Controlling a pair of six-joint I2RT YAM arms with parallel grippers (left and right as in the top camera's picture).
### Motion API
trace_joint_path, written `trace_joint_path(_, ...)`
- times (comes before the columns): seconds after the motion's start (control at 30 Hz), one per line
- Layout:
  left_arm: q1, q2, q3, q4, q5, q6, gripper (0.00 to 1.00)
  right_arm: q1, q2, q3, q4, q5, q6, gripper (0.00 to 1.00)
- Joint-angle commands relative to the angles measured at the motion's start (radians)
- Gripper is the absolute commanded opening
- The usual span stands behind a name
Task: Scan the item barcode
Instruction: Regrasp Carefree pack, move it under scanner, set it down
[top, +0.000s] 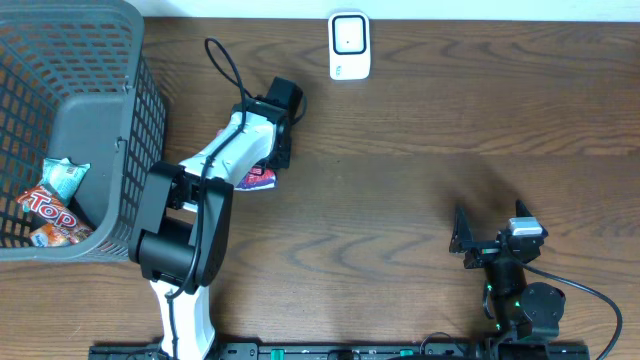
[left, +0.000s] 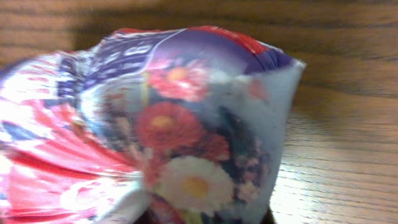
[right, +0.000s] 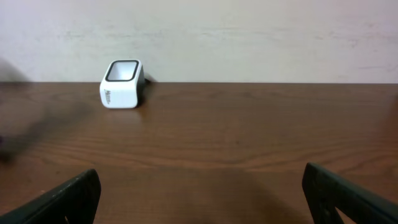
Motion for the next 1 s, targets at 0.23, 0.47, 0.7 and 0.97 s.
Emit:
trace_joint_path(0.23,-0.129,-0.115,0.055,0.036,0.052,-0.087,0.08,-0.006,-0.005,-0.002,-0.004,0.000,0.013,0.99)
trace_joint_path(0.47,-0.238,-0.200,0.055,0.227,0.052,-0.285,0.08,-0.006,-0.005,-0.002,-0.004,0.000,0.013,0.99)
trace_joint_path(0.7,-0.308,-0.143,0.055,0.327,0.052,-0.350,0.47,-0.006,-0.005,-0.002,-0.004,0.000,0.013,0.99)
trace_joint_path(0.97,-0.346,-0.165,0.055,0.397,0.051,-0.294,0.81,-0.006,-0.005,-0.002,-0.004,0.000,0.013,0.99)
